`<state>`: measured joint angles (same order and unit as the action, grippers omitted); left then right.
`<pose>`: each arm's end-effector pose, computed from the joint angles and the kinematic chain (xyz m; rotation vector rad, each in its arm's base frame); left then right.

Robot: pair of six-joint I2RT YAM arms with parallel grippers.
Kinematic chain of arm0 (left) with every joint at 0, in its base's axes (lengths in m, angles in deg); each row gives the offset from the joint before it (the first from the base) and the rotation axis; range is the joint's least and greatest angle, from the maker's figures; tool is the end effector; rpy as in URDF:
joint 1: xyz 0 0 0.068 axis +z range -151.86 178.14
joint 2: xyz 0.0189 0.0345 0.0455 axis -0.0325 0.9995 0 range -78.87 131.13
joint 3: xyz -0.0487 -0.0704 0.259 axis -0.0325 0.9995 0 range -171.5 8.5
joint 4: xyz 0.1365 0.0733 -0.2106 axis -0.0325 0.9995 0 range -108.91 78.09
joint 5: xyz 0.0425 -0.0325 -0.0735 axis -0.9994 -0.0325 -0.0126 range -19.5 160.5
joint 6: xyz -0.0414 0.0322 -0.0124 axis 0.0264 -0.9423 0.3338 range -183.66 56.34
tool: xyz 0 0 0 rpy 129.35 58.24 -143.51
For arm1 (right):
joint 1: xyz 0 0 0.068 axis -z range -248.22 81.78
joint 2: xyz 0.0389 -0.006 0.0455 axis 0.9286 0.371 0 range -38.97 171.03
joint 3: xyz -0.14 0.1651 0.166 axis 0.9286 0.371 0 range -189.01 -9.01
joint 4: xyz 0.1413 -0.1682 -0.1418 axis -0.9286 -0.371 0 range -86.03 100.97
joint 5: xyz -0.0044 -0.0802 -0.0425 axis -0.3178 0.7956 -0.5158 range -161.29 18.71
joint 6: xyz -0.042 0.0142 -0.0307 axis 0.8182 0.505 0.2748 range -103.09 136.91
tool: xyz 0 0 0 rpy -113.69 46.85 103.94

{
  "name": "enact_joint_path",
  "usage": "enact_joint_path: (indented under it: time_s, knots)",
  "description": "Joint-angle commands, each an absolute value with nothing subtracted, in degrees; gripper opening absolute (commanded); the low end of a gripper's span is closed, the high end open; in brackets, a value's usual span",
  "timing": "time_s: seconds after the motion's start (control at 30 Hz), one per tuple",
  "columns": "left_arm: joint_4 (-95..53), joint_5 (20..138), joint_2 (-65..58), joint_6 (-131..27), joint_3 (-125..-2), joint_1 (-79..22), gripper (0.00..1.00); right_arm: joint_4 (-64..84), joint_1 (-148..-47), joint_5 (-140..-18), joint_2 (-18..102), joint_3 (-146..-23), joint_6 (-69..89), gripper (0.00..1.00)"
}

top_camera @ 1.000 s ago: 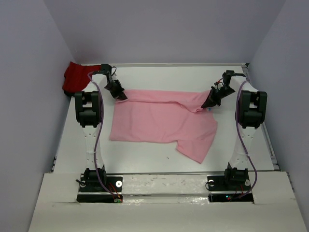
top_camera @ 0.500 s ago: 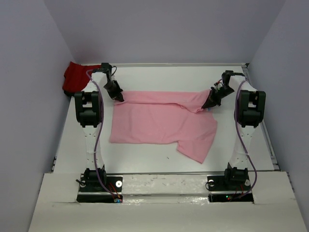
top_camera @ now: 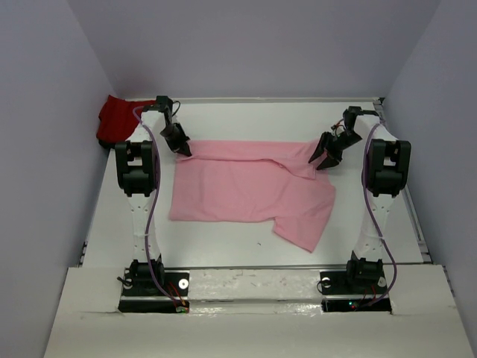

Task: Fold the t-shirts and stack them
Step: Fold the flattened tshirt in 1/3 of the way

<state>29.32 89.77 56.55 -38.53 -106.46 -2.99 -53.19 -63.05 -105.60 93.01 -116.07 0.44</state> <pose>0.4973 -0.0215 0.1691 -0.4944 2.7564 -0.5823 0.4457 -0.0200 0.1576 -0.5490 -2.9103 -0.9122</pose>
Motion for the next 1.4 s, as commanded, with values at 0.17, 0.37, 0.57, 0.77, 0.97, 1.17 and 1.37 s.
enact_joint_path:
  time_s: [0.17,0.37,0.57,0.77,0.97,1.17,1.37]
  knots:
    - [24.6,94.7,51.7,-39.3,-106.7,-3.4,0.00,-53.8,-63.4,-104.4,83.6,-123.0,0.9,0.45]
    - [18.2,104.6,49.2,-37.5,-108.1,-6.2,0.07,-49.1,-63.4,-104.2,81.9,-120.3,-0.3,0.45]
    - [10.2,111.6,46.5,-32.5,-105.5,-12.9,0.15,-46.5,-63.4,-105.9,81.1,-117.9,-2.1,0.46]
    - [7.3,119.2,47.7,-28.5,-108.7,-21.0,0.22,-44.1,-63.4,-105.9,79.1,-112.6,-2.2,0.46]
    - [3.9,118.4,43.7,-25.8,-102.4,-23.9,0.26,-39.3,-63.4,-108.2,76.9,-106.3,-3.8,0.46]
    - [-2.6,108.0,33.8,-25.4,-90.8,-26.6,0.31,-28.8,-63.4,-109.8,71.7,-97.8,-7.7,0.46]
    - [-6.4,97.1,27.8,-26.7,-80.5,-31.2,0.31,-17.1,-63.4,-108.4,65.2,-86.1,-12.3,0.46]
